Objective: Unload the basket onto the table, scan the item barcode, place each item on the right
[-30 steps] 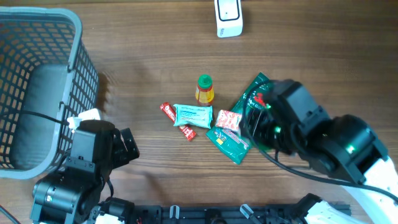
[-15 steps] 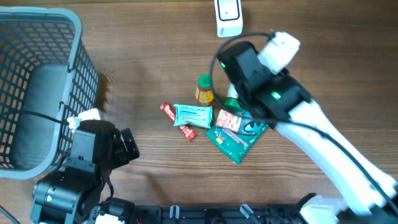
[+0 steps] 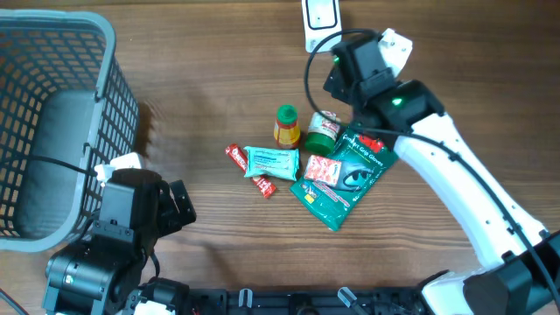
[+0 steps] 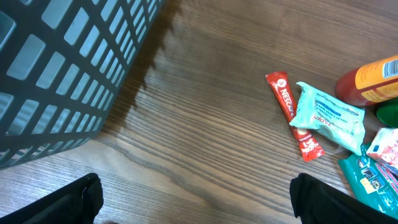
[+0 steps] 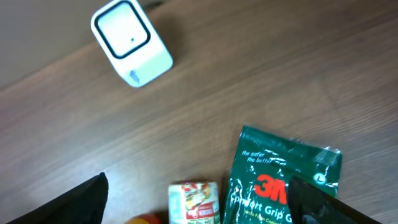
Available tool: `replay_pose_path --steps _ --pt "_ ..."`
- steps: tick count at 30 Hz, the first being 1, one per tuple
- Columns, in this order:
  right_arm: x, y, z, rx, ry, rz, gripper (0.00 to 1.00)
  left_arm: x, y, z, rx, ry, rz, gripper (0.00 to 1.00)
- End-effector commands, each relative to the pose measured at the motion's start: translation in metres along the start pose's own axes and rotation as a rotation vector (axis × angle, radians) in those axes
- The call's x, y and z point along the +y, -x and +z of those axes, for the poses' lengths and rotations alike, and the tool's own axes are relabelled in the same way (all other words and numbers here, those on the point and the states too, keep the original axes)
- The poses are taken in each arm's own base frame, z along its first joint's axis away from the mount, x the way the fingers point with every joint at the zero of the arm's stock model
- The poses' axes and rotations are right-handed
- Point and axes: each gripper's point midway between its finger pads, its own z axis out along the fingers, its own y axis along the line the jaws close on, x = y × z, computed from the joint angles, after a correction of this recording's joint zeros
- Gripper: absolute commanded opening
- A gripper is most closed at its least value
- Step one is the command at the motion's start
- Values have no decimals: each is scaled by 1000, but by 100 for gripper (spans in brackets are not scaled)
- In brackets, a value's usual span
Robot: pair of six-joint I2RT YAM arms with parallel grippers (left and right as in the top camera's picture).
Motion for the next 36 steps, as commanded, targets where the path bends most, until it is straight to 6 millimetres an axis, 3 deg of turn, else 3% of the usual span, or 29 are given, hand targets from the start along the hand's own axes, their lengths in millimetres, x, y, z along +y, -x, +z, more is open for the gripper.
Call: replay_pose_path --steps 1,9,17,24,29,36 --pt "5 -22 26 152 51 -7 92 0 0 0 2 -2 11 100" --pt "18 -86 69 436 103 -13 90 0 0 0 2 -2 11 100" --pt "-4 -125 91 570 -58 137 81 0 0 0 2 -2 11 100" --pt "2 -138 96 592 -60 135 81 0 0 0 2 -2 11 100" --pt "9 -154 112 600 -63 110 80 0 0 0 2 -2 11 100" --pt "-8 -172 134 615 -149 90 70 0 0 0 2 -2 11 100"
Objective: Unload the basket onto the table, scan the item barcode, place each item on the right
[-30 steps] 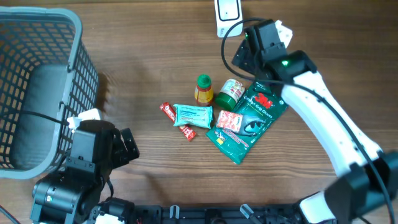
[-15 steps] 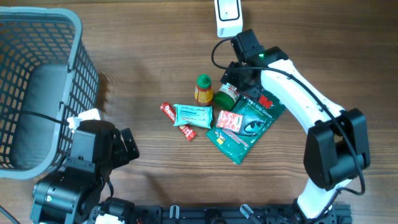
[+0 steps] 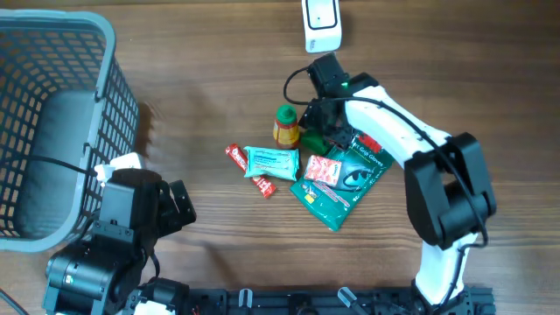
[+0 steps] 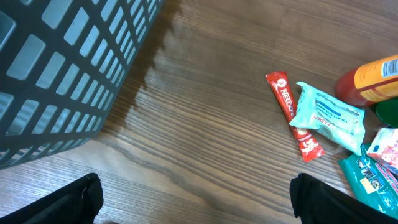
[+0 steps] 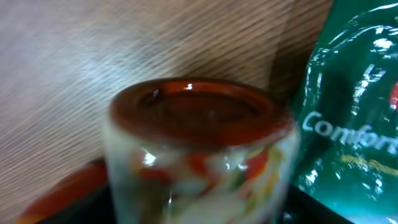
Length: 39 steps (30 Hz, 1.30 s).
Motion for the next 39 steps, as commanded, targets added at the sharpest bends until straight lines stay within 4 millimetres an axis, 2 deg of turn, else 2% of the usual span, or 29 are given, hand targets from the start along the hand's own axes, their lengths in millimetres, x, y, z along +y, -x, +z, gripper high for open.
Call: replay_pose_path --steps 1,6,9,13,15,20,24,28,33,34,38,39 --pt "-10 2 15 2 -53 15 65 0 0 0 2 -2 11 100" --pt "-15 -1 15 19 -71 17 50 0 0 0 2 -2 11 100" --pt "-19 -5 14 49 -82 -16 47 0 0 0 2 -2 11 100" --pt "-17 -9 4 121 -43 -93 37 0 0 0 2 -2 11 100" --pt "-17 -10 -10 176 -13 -97 33 0 0 0 2 -2 11 100" --pt "-11 -17 -52 357 191 -138 33 0 0 0 2 -2 11 100" --pt "4 -31 -103 563 538 -172 34 0 0 0 2 -2 11 100" --pt "2 -37 -145 711 755 -114 34 0 0 0 2 -2 11 100" --pt "-13 -48 -176 889 762 95 34 0 0 0 2 -2 11 100" --pt "-12 -46 -177 895 774 111 29 0 0 0 2 -2 11 100" --pt "-6 -44 -186 911 828 138 31 0 0 0 2 -2 11 100" --pt "-5 -44 -188 925 825 165 27 0 0 0 2 -2 11 100"
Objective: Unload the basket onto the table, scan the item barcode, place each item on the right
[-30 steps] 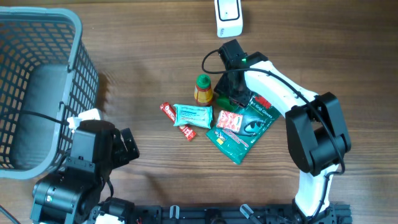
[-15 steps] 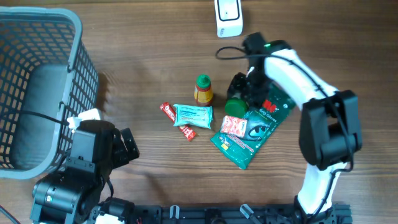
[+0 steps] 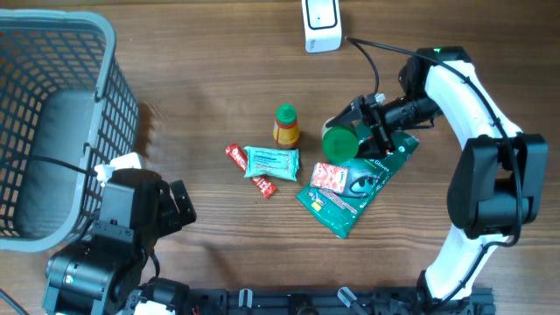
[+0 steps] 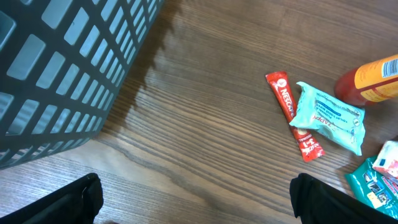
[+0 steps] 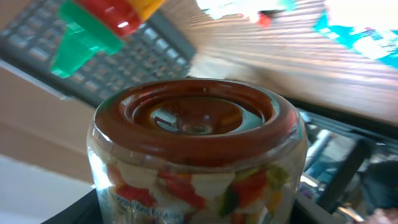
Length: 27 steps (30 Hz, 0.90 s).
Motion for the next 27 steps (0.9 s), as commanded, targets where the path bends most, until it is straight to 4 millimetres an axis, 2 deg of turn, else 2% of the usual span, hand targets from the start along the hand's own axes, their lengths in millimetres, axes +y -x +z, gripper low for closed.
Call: replay_pose_path --steps 1,5,7,8,9,11,12,14,16,19,24,27 --pt "31 -15 -7 26 140 -20 27 0 0 0 2 -2 11 100" --pt "29 -13 -7 19 126 13 27 0 0 0 2 -2 11 100" --pt "23 0 -7 -26 78 1 27 0 0 0 2 -2 11 100" --pt "17 12 -7 -76 30 -12 27 0 0 0 2 -2 11 100" --pt "-4 60 -17 -284 -144 -60 27 0 0 0 2 -2 11 100" --pt "-22 85 -28 -426 -276 -38 22 0 0 0 2 -2 11 100" --pt "-29 83 -28 -433 -293 36 21 0 0 0 2 -2 11 100" --pt "-20 69 -19 -350 -215 64 21 0 0 0 2 -2 11 100" --pt "-2 55 -11 -261 -106 56 27 0 0 0 2 -2 11 100" --pt "-3 46 -8 -218 -88 110 36 0 0 0 2 -2 11 100" --pt "-18 59 2 -214 -68 266 40 0 0 0 2 -2 11 100" --pt "-12 75 8 -196 16 250 33 0 0 0 2 -2 11 100"
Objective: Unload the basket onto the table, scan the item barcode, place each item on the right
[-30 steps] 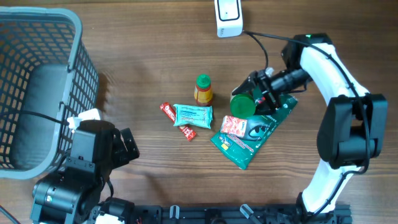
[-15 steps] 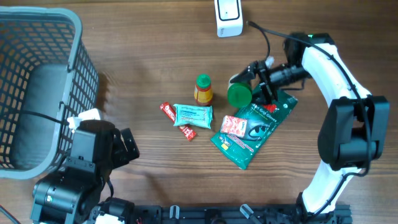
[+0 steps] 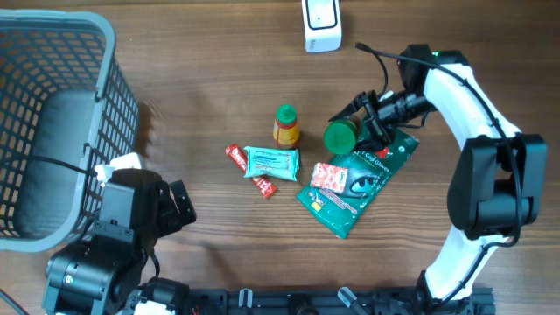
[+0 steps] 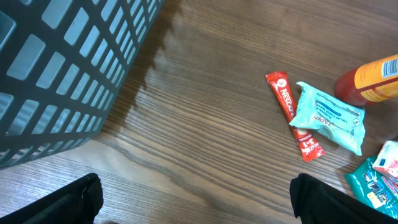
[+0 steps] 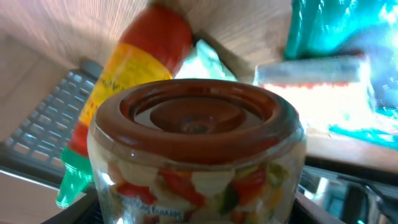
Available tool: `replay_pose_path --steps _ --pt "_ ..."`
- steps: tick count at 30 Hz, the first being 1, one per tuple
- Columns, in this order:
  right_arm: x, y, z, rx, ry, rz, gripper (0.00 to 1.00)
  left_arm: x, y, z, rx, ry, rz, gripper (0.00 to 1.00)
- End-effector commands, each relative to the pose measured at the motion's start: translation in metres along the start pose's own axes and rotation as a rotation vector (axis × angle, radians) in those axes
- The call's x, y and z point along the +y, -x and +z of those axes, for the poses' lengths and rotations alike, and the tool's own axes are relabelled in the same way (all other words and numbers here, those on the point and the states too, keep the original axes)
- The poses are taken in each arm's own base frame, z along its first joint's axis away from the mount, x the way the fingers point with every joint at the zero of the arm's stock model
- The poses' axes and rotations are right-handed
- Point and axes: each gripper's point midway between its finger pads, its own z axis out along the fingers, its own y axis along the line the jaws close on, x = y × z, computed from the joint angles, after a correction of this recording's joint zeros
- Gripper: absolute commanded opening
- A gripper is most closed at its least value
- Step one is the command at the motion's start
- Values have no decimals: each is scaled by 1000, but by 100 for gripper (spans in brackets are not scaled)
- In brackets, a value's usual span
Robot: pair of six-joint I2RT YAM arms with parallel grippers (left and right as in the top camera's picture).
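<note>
My right gripper (image 3: pixel 360 127) is shut on a glass jar of mixed vegetables (image 3: pixel 341 136), held on its side above the table with its green lid pointing left. In the right wrist view the jar (image 5: pixel 196 149) fills the frame, brown round end toward the camera, and hides the fingers. The white scanner (image 3: pixel 321 22) stands at the far edge, well apart from the jar. My left gripper (image 4: pixel 198 196) is open low over bare wood near the basket, with nothing between its black fingers (image 4: pixel 68 199).
A grey basket (image 3: pixel 52 52) fills the far left. A sauce bottle (image 3: pixel 285 125), a red Nescafe stick (image 3: pixel 238 157), a teal packet (image 3: pixel 271 162), a red-white packet (image 3: pixel 331 177) and a green 3M bag (image 3: pixel 360 179) lie mid-table, just left of and below the held jar.
The held jar has shifted slightly toward the far edge and turned; the right wrist view now faces the sauce bottle and packets. The left arm has not moved.
My right gripper was open over the table between scanner and items, the jar standing beside the sauce bottle. Then it was down at the jar. Then it held the jar on its side above the green bag, which had shifted, and it holds it there now.
</note>
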Motion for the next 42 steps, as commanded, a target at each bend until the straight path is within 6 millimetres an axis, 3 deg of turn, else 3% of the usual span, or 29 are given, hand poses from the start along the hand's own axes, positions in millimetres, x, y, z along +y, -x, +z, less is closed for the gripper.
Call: replay_pose_path --steps 1,4,7,15,22,29,42 --pt "19 2 12 100 144 81 30 0 0 0 2 -2 11 100" --pt "42 16 14 124 241 97 30 0 0 0 2 -2 11 100" --pt "52 23 22 134 260 140 31 0 0 0 2 -2 11 100" --pt "40 25 54 193 191 252 33 0 0 0 2 -2 11 100" --pt "25 46 57 69 130 319 42 0 0 0 2 -2 11 100" --pt "18 49 59 41 101 344 59 0 0 0 2 -2 11 100" --pt "12 52 59 21 82 362 75 0 0 0 2 -2 11 100"
